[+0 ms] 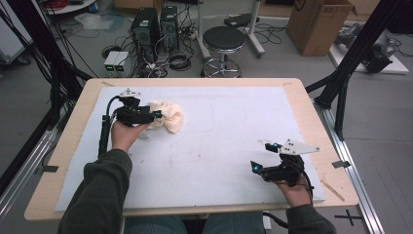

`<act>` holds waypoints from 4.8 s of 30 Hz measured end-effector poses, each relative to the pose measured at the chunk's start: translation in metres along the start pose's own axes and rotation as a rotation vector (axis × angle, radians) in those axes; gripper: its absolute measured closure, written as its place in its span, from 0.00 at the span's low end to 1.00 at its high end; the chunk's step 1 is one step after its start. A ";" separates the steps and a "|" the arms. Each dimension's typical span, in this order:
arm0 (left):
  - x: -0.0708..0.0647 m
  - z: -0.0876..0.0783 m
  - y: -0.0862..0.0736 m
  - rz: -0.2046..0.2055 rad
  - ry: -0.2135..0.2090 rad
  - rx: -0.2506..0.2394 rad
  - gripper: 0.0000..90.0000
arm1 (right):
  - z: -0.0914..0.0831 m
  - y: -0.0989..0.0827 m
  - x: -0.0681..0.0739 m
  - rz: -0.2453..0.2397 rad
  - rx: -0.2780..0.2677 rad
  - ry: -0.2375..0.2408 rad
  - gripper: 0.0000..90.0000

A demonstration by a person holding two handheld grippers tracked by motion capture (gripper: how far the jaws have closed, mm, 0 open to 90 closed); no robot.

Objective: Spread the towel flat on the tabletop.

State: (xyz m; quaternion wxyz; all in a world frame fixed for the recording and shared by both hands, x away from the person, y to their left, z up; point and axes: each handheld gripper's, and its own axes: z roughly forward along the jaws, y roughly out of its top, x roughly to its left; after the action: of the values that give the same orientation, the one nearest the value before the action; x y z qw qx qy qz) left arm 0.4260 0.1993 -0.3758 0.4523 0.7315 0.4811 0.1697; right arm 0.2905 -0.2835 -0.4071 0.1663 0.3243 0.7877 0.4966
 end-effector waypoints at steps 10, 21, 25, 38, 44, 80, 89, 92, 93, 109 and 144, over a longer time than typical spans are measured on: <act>0.000 0.034 -0.008 -0.067 0.021 0.047 0.49 | 0.002 0.000 0.000 0.005 -0.001 0.013 0.12; -0.001 0.061 -0.014 -0.076 0.111 0.089 0.62 | 0.005 0.001 -0.001 -0.007 0.003 0.029 0.12; -0.006 0.067 -0.016 -0.030 0.142 0.120 0.71 | 0.006 0.001 -0.001 -0.007 0.003 0.028 0.12; -0.008 0.056 -0.010 -0.030 0.131 0.095 0.87 | 0.007 0.001 0.001 -0.008 0.009 0.034 0.12; -0.016 0.041 -0.004 -0.019 0.090 0.064 0.88 | 0.010 0.001 0.001 -0.013 0.015 0.041 0.12; -0.140 -0.009 0.003 0.216 -0.351 0.085 0.88 | 0.012 0.004 0.009 -0.038 0.015 0.046 0.12; -0.139 0.038 -0.006 0.251 -0.302 0.135 0.86 | 0.015 0.003 0.009 -0.053 0.029 0.054 0.12; -0.132 0.053 -0.009 0.225 -0.281 0.151 0.85 | 0.016 0.003 0.009 -0.050 0.031 0.058 0.12; -0.131 0.057 -0.010 0.221 -0.274 0.155 0.85 | 0.016 0.003 0.009 -0.051 0.033 0.058 0.12; -0.129 0.034 -0.004 0.244 -0.300 0.098 0.51 | 0.020 0.003 0.012 -0.059 0.051 0.080 0.12; -0.150 0.029 -0.083 0.351 -0.280 0.243 0.91 | 0.105 0.038 0.022 -0.115 0.168 0.208 0.60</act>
State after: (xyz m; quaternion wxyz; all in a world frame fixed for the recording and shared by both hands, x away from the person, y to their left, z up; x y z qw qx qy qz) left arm 0.3282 0.0668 -0.4313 0.3868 0.8692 0.2964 0.0836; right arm 0.3487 -0.1870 -0.4192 0.0844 0.2382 0.8569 0.4494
